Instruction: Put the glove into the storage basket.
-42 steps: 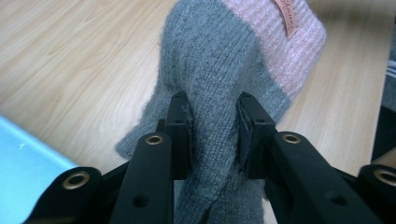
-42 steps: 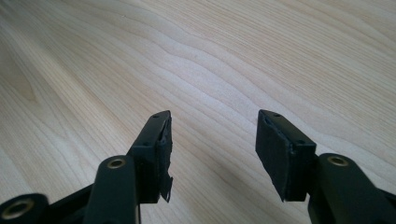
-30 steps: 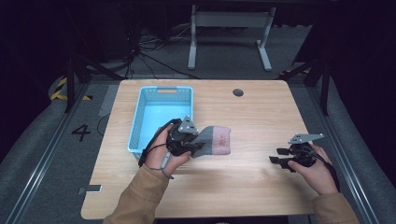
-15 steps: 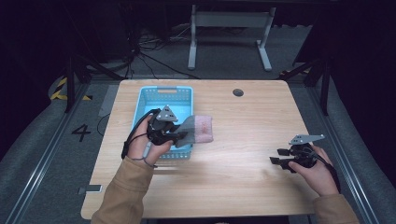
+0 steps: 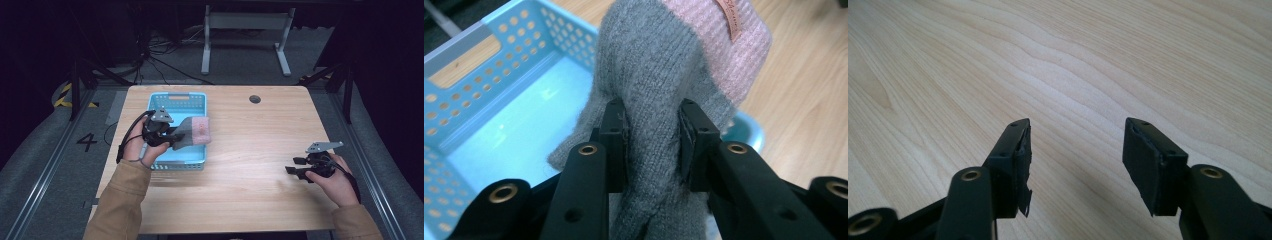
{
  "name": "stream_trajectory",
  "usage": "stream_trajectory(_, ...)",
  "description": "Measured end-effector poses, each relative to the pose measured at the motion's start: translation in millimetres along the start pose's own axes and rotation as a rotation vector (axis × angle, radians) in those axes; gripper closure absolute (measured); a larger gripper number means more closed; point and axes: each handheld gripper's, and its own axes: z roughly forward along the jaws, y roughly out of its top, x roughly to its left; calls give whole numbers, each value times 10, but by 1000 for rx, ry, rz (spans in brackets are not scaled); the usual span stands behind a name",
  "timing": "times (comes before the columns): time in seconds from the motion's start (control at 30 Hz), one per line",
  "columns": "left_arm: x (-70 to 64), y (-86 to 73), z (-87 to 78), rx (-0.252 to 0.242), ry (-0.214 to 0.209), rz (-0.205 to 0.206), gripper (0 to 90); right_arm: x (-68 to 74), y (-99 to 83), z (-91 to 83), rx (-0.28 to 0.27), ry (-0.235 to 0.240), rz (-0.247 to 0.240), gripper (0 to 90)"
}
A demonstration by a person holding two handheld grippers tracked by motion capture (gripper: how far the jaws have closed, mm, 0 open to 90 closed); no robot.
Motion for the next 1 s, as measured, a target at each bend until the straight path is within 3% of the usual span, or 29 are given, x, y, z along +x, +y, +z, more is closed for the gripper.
stream_trajectory(0.27,217,-79,80,22,28,-18,694,17,7,29,8,4,-9,455)
stream_trajectory(0.53,336,-153,208,19,35,-26,692,53,-6,-36,-7,-10,-12,451)
stream_trajectory(1.0,466,-311,519,122,20,-78,689,66,-50,-29,5,-18,-11,443)
